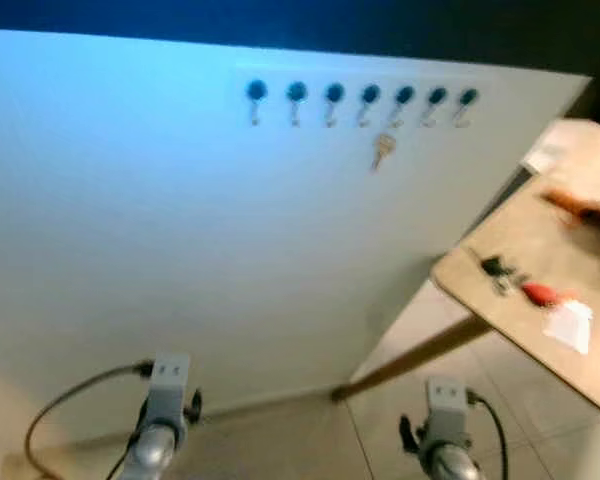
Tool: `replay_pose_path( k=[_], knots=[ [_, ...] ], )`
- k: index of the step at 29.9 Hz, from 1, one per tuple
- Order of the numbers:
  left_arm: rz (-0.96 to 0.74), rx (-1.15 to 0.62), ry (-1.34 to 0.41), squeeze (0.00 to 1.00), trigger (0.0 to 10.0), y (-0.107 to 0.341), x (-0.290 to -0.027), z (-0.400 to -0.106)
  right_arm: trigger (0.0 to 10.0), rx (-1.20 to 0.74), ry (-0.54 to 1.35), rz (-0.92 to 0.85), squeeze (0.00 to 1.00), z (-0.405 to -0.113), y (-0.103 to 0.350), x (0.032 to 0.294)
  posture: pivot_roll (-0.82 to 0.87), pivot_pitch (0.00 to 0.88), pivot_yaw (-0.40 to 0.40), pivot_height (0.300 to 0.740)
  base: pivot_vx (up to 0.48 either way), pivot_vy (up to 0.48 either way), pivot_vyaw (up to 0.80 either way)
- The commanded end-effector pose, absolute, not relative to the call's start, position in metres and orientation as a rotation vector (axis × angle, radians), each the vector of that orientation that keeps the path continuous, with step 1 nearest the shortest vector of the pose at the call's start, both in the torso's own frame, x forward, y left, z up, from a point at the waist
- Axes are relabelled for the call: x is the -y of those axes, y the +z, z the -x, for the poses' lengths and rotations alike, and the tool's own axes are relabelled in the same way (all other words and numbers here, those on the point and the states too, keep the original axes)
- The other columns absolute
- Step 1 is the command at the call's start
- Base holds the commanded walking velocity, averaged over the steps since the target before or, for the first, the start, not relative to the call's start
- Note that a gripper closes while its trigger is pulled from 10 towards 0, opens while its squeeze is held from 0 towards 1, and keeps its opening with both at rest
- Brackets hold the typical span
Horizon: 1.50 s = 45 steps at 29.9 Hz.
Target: Hang keys on a hook
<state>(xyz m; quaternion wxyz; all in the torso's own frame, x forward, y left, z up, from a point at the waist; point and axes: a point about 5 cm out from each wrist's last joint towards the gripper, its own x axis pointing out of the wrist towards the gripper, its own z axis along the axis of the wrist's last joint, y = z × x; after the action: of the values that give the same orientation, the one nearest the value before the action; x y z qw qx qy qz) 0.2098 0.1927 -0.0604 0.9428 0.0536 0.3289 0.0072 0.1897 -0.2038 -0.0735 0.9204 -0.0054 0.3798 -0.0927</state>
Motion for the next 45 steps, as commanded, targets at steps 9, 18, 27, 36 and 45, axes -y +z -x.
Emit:
replay_pose_path(
  k=[9, 18, 27, 36, 45],
  knots=[
    [-0.086, -0.648, 0.003, 0.0, 10.0, -0.06, -0.191, -0.208, 10.0, -0.785, -0.156, 0.067, 0.0, -0.189, -0.074, 0.205, 0.09, 0.029, -0.092, 0.74, 0.0, 0.0, -0.8],
    [-0.082, -0.641, 0.003, 0.0, 10.0, -0.06, -0.19, -0.207, 10.0, -0.782, -0.118, 0.102, 0.0, -0.191, -0.073, 0.202, 0.09, 0.031, -0.097, 0.74, 0.0, 0.0, -0.8],
    [-0.086, -0.633, -0.003, 0.0, 10.0, -0.06, -0.19, -0.207, 10.0, -0.782, -0.1, 0.122, 0.0, -0.192, -0.073, 0.2, 0.09, 0.028, -0.097, 0.74, 0.0, 0.0, -0.8],
    [-0.093, -0.622, -0.013, 0.0, 10.0, -0.059, -0.188, -0.208, 10.0, -0.779, -0.084, 0.138, 0.0, -0.192, -0.073, 0.199, 0.09, 0.029, -0.095, 0.74, 0.0, 0.0, -0.8],
    [-0.097, -0.62, -0.009, 0.0, 10.0, -0.059, -0.189, -0.209, 10.0, -0.772, -0.041, 0.142, 0.0, -0.191, -0.073, 0.192, 0.09, 0.028, -0.092, 0.74, 0.0, 0.0, -0.18]
  ],
)
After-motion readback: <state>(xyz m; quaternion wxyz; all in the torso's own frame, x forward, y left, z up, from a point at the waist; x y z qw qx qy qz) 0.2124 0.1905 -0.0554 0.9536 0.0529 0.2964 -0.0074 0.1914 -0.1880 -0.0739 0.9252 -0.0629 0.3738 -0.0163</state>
